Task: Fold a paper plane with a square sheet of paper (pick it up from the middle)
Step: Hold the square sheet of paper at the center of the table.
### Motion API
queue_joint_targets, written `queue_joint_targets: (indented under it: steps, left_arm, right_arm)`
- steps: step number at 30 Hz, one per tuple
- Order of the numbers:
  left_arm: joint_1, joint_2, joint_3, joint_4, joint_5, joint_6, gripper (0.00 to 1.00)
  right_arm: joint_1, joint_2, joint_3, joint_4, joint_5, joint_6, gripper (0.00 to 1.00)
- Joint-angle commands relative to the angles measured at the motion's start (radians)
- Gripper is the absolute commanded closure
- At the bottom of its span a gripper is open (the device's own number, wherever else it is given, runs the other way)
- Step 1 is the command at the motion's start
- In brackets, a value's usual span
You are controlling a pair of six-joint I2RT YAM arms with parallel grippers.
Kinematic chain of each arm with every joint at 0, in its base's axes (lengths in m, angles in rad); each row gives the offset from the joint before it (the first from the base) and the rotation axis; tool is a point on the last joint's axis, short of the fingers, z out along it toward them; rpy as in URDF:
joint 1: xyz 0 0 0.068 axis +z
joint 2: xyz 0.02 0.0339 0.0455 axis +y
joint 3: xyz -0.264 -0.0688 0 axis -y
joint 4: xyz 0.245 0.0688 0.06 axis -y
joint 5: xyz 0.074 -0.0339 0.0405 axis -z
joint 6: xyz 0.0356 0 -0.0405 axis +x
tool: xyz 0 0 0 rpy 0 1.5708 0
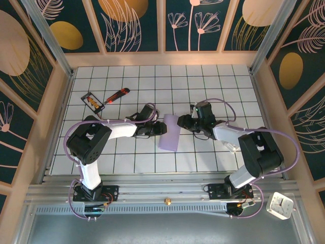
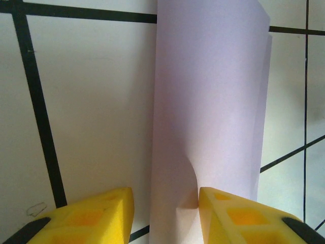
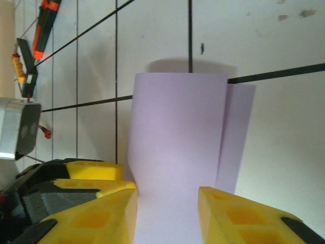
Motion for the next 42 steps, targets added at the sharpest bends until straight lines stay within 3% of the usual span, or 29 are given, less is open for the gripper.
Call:
queue_joint_targets:
  steps: [1, 21, 33, 42]
  left_arm:
    - [-0.030, 0.049, -0.007, -0.033, 0.018, -0.007, 0.60]
    - [-0.057, 0.084, 0.059, -0.128, -0.014, 0.066, 0.57]
    - [-0.071, 0.092, 0.069, -0.134, -0.014, 0.071, 0.58]
    - [-0.076, 0.098, 0.071, -0.133, -0.023, 0.063, 0.57]
  right_arm:
    - [-0.003, -0.003, -0.020, -0.046, 0.042, -0.020, 0.60]
    - [-0.014, 0.039, -0.005, -0.025, 0.077, -0.044, 0.53]
    - [-0.019, 0.068, 0.002, 0.019, 0.015, -0.022, 0.53]
    - [-0.024, 0.038, 0.025, -0.075, 0.077, -0.087, 0.64]
